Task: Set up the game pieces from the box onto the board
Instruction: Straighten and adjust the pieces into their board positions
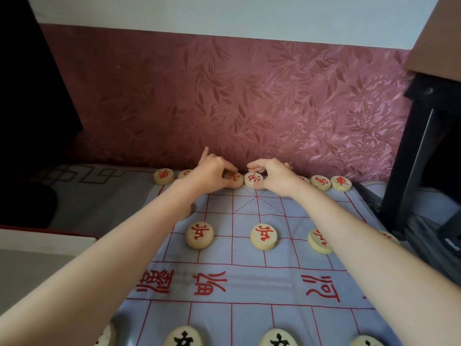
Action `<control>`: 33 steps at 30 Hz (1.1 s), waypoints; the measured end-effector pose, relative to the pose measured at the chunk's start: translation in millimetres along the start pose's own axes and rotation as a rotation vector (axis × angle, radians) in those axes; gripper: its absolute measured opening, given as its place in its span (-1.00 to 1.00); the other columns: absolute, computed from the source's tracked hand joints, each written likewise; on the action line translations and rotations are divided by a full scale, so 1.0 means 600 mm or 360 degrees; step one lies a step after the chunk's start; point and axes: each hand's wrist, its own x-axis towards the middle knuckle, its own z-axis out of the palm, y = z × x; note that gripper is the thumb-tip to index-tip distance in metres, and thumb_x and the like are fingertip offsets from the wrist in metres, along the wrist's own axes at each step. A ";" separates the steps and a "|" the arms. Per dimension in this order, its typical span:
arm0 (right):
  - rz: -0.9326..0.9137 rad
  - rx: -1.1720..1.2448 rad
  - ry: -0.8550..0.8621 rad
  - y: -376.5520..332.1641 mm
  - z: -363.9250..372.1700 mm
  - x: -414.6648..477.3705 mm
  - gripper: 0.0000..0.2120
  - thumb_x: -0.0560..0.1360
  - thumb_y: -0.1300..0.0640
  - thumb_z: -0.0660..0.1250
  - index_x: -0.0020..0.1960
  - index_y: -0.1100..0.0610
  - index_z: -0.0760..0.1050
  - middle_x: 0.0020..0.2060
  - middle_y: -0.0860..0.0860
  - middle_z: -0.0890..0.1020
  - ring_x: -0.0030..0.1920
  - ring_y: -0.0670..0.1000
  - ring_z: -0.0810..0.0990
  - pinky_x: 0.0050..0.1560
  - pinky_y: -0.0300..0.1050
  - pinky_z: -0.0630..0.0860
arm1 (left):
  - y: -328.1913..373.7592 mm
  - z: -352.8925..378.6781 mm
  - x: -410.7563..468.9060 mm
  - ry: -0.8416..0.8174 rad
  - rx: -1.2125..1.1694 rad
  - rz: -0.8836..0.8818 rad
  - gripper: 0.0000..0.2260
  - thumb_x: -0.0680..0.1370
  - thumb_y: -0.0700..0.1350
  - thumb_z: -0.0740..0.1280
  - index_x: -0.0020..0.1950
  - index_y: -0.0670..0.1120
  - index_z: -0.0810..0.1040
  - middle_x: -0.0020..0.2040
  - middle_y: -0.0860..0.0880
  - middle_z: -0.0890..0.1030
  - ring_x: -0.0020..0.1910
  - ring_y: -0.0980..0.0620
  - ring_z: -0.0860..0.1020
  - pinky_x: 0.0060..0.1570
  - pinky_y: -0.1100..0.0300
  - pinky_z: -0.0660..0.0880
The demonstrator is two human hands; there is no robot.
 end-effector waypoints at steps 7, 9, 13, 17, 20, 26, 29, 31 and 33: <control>0.0090 -0.0069 0.0064 -0.004 -0.016 -0.018 -0.43 0.33 -0.12 0.48 0.30 -0.11 0.42 0.12 -0.04 0.39 0.22 0.04 0.23 0.19 -0.19 0.12 | 0.001 -0.008 -0.008 -0.0003 -0.0261 0.0016 -0.52 0.44 0.05 0.41 0.32 -0.04 0.46 0.30 -0.02 0.51 0.34 0.06 0.39 0.46 0.04 -0.19; 0.0061 -0.0160 0.0096 -0.008 -0.015 -0.019 -0.44 0.33 -0.15 0.47 0.27 -0.04 0.44 0.11 -0.06 0.50 0.22 0.02 0.22 0.11 -0.15 0.12 | 0.002 -0.005 -0.009 0.0030 -0.0280 -0.0019 -0.51 0.41 0.06 0.44 0.29 -0.06 0.48 0.22 -0.01 0.56 0.26 0.06 0.46 0.47 0.06 -0.08; 0.0072 -0.0226 0.0085 -0.006 -0.006 -0.008 -0.54 0.33 -0.15 0.47 0.17 -0.03 0.52 0.09 0.00 0.54 0.22 0.08 0.25 0.09 -0.16 0.15 | 0.000 0.002 -0.009 0.0080 -0.0412 -0.0078 -0.52 0.37 0.04 0.48 0.22 -0.10 0.54 0.14 -0.03 0.61 0.11 0.05 0.54 0.22 0.15 0.43; 0.0096 -0.0216 0.0079 0.010 0.002 0.008 -0.57 0.32 -0.14 0.47 0.15 -0.10 0.53 0.14 0.04 0.50 0.22 0.12 0.27 0.14 -0.14 0.16 | 0.000 0.002 -0.008 0.0059 -0.0413 -0.0012 -0.57 0.37 0.03 0.48 0.19 -0.08 0.57 0.11 -0.03 0.63 0.11 0.04 0.55 0.17 0.13 0.48; 0.0123 -0.0199 0.0063 0.018 0.008 0.017 -0.54 0.29 -0.16 0.48 0.15 -0.12 0.53 0.15 0.04 0.52 0.23 0.12 0.30 0.12 -0.14 0.14 | 0.000 -0.001 -0.007 0.0041 -0.0420 -0.0044 -0.54 0.37 0.03 0.48 0.22 -0.09 0.55 0.12 -0.04 0.63 0.10 0.04 0.56 0.20 0.08 0.47; 0.0142 -0.0143 0.0046 0.018 0.006 0.014 -0.54 0.33 -0.09 0.48 0.20 -0.11 0.52 0.19 0.06 0.47 0.25 0.12 0.30 0.10 -0.17 0.12 | 0.003 0.000 -0.008 0.0033 -0.0404 -0.0067 -0.54 0.38 0.03 0.47 0.24 -0.07 0.53 0.14 -0.03 0.62 0.14 0.03 0.55 0.26 0.04 0.42; 0.0138 -0.0114 0.0045 0.016 0.002 0.010 -0.54 0.33 -0.06 0.48 0.21 -0.10 0.51 0.21 0.07 0.46 0.27 0.14 0.32 0.13 -0.17 0.11 | 0.003 0.000 -0.008 0.0024 -0.0416 -0.0081 -0.53 0.39 0.04 0.46 0.26 -0.05 0.52 0.16 -0.02 0.61 0.17 0.03 0.53 0.28 0.03 0.40; 0.0150 -0.0088 0.0067 0.018 0.002 0.009 -0.50 0.31 -0.09 0.49 0.23 -0.10 0.50 0.21 0.06 0.46 0.27 0.13 0.33 0.14 -0.17 0.09 | 0.002 0.002 -0.009 0.0032 -0.0383 -0.0093 -0.49 0.37 0.06 0.48 0.28 -0.04 0.50 0.19 -0.01 0.59 0.21 0.01 0.49 0.31 0.01 0.36; 0.0147 -0.0109 0.0072 0.021 0.003 0.011 -0.47 0.28 -0.13 0.49 0.22 -0.11 0.49 0.20 0.04 0.49 0.26 0.12 0.34 0.13 -0.17 0.10 | 0.001 0.003 -0.010 0.0045 -0.0326 -0.0117 -0.44 0.34 0.09 0.49 0.30 -0.02 0.48 0.21 0.00 0.57 0.25 -0.02 0.45 0.32 -0.01 0.32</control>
